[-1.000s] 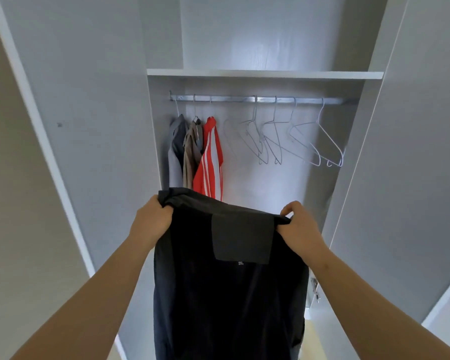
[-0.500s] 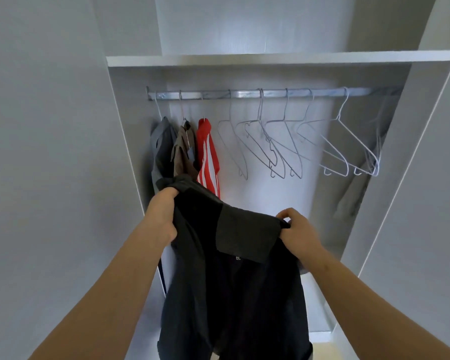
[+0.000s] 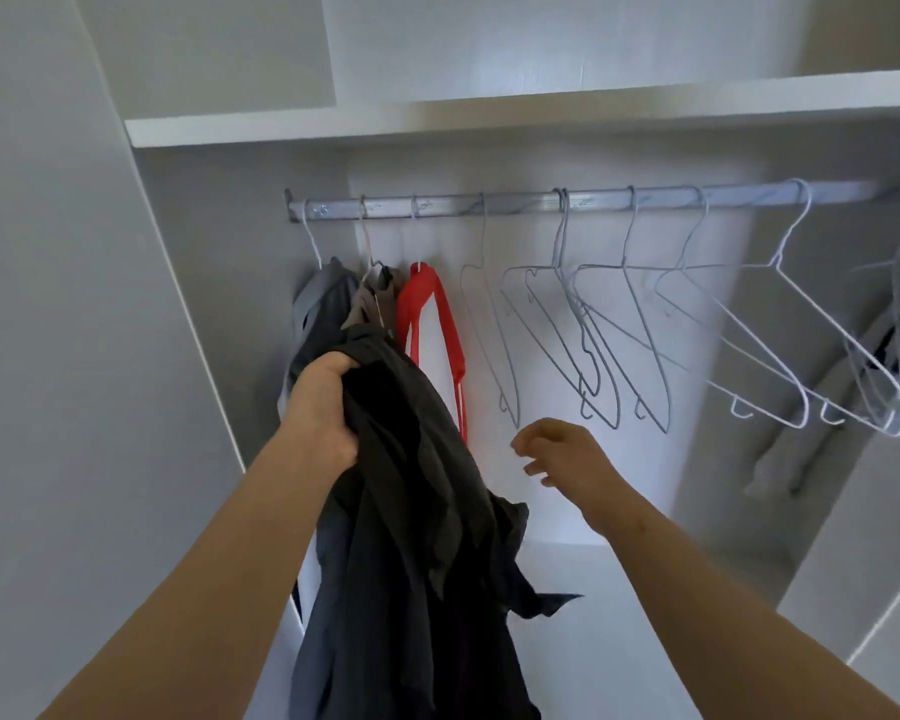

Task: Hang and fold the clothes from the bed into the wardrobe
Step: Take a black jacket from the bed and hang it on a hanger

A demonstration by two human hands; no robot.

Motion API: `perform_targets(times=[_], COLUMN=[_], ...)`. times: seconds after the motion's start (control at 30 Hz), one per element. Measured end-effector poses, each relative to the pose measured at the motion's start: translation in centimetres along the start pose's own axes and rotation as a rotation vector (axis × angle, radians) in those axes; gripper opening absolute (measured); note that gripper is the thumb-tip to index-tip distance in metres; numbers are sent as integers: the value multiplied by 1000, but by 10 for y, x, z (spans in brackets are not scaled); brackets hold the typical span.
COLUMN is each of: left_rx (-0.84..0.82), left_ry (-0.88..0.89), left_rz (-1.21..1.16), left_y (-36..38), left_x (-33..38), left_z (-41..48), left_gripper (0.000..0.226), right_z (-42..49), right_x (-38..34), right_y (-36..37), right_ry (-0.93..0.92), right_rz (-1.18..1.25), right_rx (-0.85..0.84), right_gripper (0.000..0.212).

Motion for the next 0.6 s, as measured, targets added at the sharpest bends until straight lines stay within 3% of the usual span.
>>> perform_targets(times=[0.1,0.17,0.4,0.53,0.6], left_rx=[40,74,114,127,126], left_ry=[16,23,59,48,46], left_rz=[-33,-68,-66,-86,-82], left_y=[13,19,21,21,24], left_x=[-3,-5,-7,-7,-6], left_z=[23,34,51,58,62], left_gripper=[28,36,17,18,17], right_z=[37,59,111,130,135], right_x=[-19,-27,-45,-45,-44], right_y=[-17,-20,4,8,9], right_ry=[-116,-144,-49,51,170], right_rz=[-6,-16,75,176,272], right_rx=[177,199,-41,-70,-172], right_gripper=[19,27,63,72,71])
Point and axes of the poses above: each hand's wrist, its own z-axis towards the middle knuckle, its own y-axis out of the palm, x = y × z, the point moved 3 cm from there along z, towards the middle knuckle, and after that the axes turned 13 degrees about y, right-handed, at the moved point
